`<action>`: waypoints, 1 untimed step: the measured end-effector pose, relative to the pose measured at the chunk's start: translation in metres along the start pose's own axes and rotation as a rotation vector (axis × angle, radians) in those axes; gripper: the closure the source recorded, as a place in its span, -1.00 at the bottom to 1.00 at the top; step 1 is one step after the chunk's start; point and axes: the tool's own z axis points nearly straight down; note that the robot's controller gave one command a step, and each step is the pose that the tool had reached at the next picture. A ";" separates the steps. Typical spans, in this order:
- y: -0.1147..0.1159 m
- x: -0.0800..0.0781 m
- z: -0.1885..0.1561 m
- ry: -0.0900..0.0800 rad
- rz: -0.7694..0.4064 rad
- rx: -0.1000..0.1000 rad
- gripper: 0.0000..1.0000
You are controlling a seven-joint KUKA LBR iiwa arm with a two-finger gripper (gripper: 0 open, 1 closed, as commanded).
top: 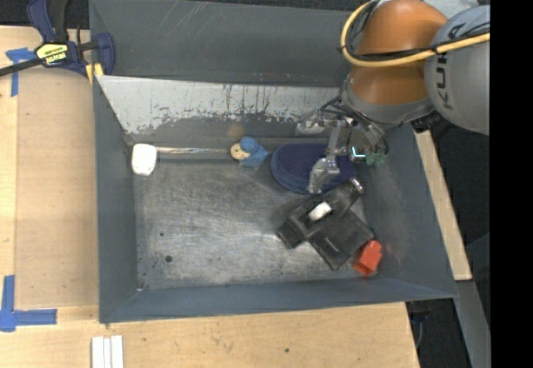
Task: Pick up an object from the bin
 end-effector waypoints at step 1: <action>-0.012 -0.004 0.083 -0.029 -0.208 0.001 -1.00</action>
Offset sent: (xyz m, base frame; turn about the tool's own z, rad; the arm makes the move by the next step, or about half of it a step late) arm -0.0027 -0.0127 -0.0896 -0.2096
